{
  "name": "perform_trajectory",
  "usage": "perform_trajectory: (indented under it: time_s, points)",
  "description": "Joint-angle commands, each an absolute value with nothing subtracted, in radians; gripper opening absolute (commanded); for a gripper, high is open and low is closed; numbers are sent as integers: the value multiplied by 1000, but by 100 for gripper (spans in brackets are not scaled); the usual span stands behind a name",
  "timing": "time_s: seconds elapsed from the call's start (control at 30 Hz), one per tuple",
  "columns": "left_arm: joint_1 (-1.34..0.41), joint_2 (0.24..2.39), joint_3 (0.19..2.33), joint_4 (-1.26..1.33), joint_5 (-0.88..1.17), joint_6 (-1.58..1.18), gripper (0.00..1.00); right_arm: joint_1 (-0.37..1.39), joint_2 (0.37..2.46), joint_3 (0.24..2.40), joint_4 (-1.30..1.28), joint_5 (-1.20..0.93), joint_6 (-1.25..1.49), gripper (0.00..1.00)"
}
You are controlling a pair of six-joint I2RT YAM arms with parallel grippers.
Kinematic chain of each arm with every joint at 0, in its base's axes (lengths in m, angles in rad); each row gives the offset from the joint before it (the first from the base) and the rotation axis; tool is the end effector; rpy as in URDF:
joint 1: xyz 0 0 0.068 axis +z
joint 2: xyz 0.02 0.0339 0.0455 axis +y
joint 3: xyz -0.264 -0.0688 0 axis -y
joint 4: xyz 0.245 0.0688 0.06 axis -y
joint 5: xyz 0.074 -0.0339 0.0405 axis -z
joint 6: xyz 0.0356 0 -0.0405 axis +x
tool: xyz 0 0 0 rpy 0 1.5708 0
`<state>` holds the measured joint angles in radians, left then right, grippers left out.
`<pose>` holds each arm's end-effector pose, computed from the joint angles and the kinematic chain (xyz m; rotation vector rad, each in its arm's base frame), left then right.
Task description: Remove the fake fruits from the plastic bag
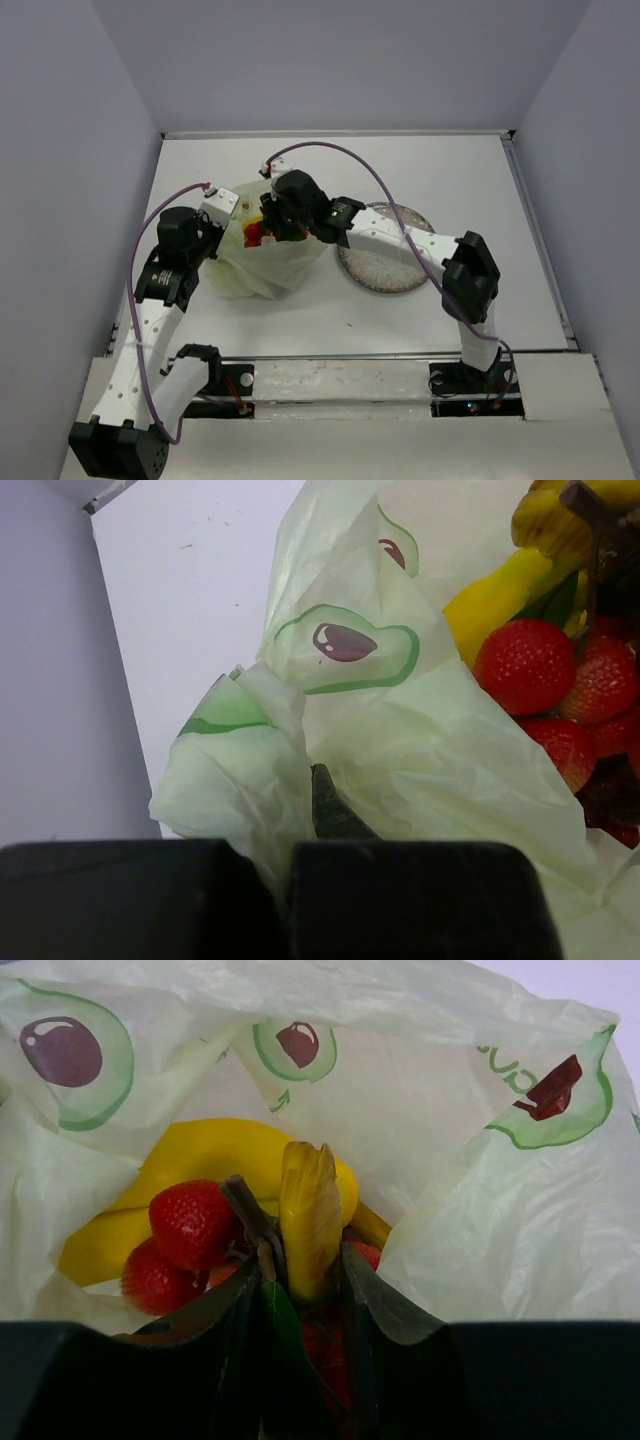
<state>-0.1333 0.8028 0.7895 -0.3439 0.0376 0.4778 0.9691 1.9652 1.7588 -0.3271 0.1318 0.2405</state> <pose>0.1832 -0.0259 0.3218 0.6054 1.8353 0.1941 0.2686 0.3829 0.3102 -0.6913 2.0406 0.5818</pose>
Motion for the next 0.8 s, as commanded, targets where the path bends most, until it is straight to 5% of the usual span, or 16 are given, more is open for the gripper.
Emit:
perform_trajectory:
  time_s: [0.0,0.03,0.07,0.2,0.3,0.37,0.4,0.43,0.77]
  points:
    - [-130,776,781,-345,55,488,0,971,1941,1752,-221,133,275,34]
    - [-130,776,779,-344,55,489,0,971,1937,1749,-222,140,276,42]
    - [-130,776,778,-344,55,489,0,971,1933,1743,-224,144,273,60]
    - [-130,775,778,-345,60,492,0,971,1918,1715,-232,161,271,50]
    - [-130,773,779,-347,60,497,0,971,1914,1706,-259,176,273,56]
    - [-130,773,781,-345,60,500,0,971,1914,1706,-270,152,261,35]
    - [-130,773,781,-345,61,502,0,971,1914,1701,-275,158,265,9]
    - [-130,773,781,-345,61,502,0,971,1913,1700,-275,166,271,1]
    - [-130,775,779,-344,54,511,0,971,1813,1801,-298,218,242,1]
